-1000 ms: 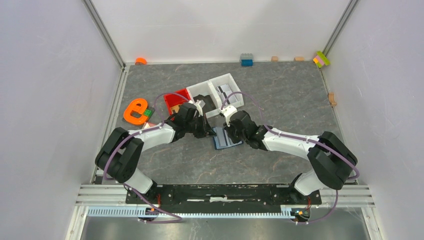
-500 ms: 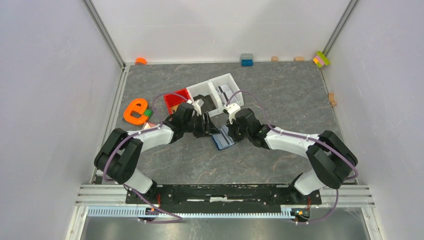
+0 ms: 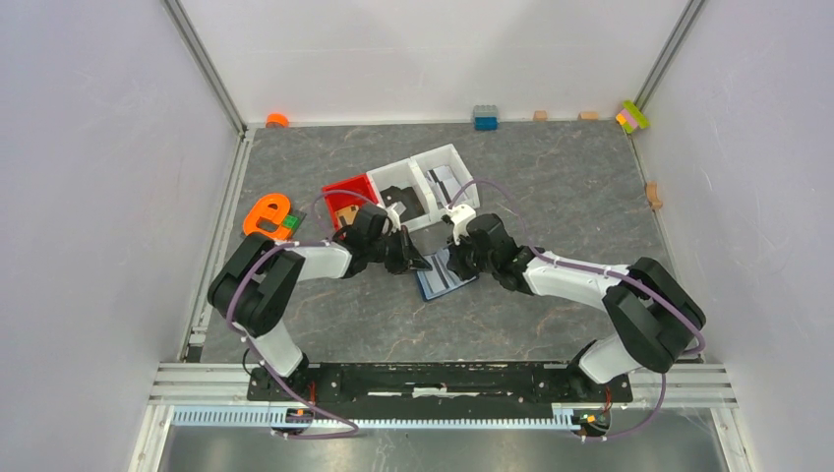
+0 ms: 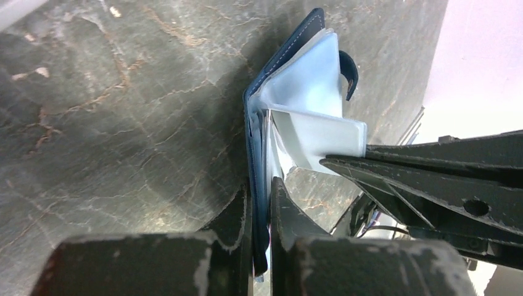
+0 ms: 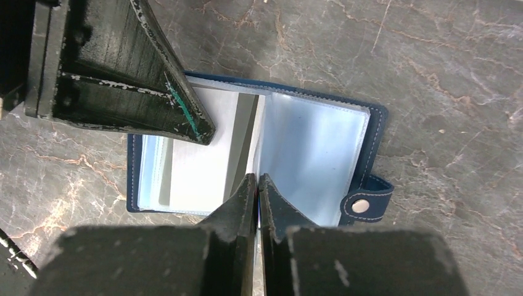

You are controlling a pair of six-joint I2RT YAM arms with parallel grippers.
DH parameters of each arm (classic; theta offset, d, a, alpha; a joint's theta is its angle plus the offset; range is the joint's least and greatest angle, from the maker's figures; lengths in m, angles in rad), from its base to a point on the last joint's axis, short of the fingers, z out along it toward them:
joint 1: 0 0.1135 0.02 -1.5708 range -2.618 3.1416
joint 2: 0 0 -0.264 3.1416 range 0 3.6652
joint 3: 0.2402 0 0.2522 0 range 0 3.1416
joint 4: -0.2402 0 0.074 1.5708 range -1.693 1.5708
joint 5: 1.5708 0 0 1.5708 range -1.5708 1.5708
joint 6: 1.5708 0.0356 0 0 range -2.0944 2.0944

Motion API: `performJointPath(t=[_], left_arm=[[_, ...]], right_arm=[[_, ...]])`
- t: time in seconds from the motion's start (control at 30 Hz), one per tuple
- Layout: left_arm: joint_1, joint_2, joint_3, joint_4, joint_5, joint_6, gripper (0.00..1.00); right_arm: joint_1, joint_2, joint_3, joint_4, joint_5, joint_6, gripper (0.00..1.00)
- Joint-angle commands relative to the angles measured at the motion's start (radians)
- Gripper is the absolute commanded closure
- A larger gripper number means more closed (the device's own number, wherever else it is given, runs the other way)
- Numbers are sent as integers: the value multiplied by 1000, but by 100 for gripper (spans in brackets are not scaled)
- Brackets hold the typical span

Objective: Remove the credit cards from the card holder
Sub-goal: Open the card holder at the center of the board.

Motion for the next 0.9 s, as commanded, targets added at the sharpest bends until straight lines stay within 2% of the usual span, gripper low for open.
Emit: performJointPath(t=[0.0, 0.07, 0.2, 0.37, 0.57, 0.77, 0.87], left_arm=[[-1, -21, 13, 41, 12, 0, 98], [-1, -67, 0, 43, 16, 10, 98], [4, -158, -13, 39, 68, 25, 98], [5, -244, -21, 46, 130, 27, 98], [5, -353, -91, 154, 112, 4, 98], [7, -428, -141, 260, 129, -25, 98], [7, -472, -162, 280, 113, -24, 98]], right_arm=[[-15, -48, -10, 17, 25, 9, 86], [-29, -74, -26, 28, 36, 11, 64], [-63, -157, -68, 51, 32, 18, 33], [-97, -279, -123, 83, 37, 39, 4], [-150, -418, -205, 155, -8, 85, 2], [-214, -430, -259, 284, -225, 163, 2], [-229, -442, -275, 315, -252, 179, 2]])
